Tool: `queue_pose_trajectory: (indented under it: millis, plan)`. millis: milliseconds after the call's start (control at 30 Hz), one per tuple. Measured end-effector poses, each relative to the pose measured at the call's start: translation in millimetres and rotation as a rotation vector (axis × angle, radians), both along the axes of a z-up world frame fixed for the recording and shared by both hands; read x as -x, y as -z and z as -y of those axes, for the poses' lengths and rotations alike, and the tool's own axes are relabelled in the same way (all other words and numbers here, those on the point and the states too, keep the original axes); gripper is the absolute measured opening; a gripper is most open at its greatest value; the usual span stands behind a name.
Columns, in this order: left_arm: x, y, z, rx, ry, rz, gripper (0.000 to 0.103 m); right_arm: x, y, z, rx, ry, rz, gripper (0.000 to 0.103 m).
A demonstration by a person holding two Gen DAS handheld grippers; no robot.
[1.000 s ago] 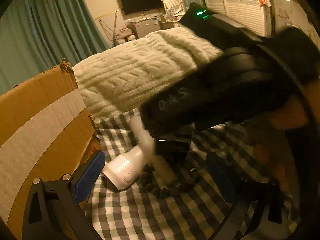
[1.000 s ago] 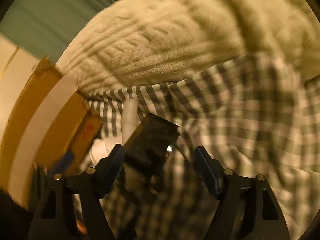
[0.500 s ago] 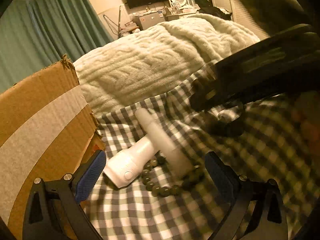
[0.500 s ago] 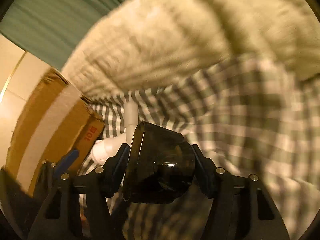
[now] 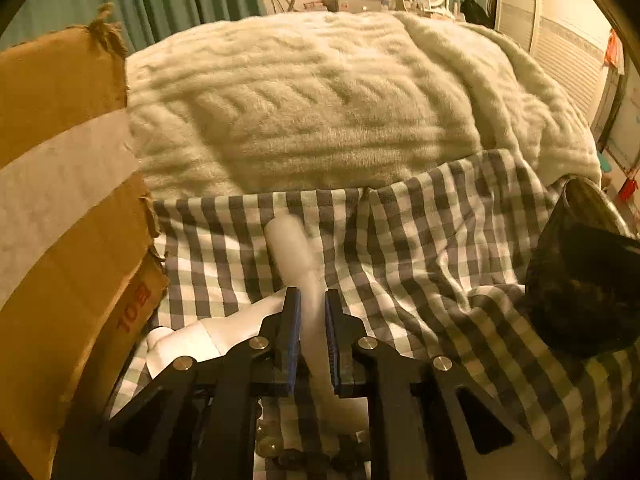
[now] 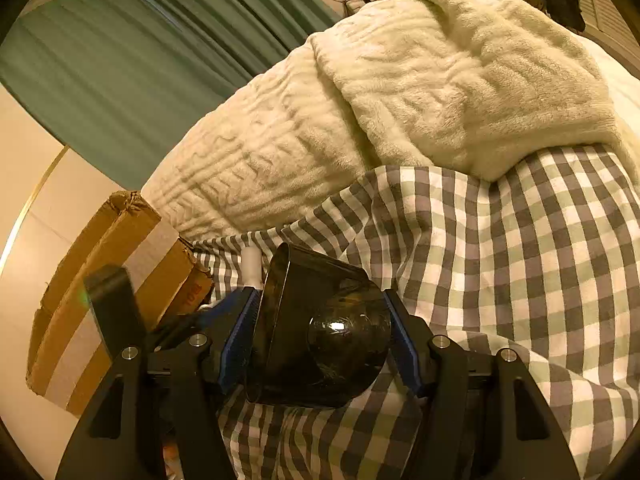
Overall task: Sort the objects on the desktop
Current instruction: 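Grasp the black round cup with right tool while left grasps the white handheld device, then carry the black cup and white device over the cardboard box and release both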
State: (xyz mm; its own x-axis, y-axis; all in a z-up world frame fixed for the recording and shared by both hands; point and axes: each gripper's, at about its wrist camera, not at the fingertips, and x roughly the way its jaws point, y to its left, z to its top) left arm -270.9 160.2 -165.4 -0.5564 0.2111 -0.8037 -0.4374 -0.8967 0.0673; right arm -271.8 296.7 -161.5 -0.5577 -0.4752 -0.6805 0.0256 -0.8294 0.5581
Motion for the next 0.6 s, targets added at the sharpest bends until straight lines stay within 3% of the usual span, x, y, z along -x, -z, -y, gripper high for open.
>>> queue_pose_trajectory:
  millis: [300,500,600]
  plan:
    - [-32,-51,34,-0.194,0.007,-0.033,0.009,-13,-2,4,-0.027,0.014,-0.023,0.061]
    - [-56,-119,43,-0.289,0.049,-0.131,0.009,-36,-37,12,0.009,0.003,-0.06,0.061]
    - [-66,-159,46,-0.338,0.064,-0.175,0.009,-43,-63,22,-0.031,-0.016,-0.101,0.061]
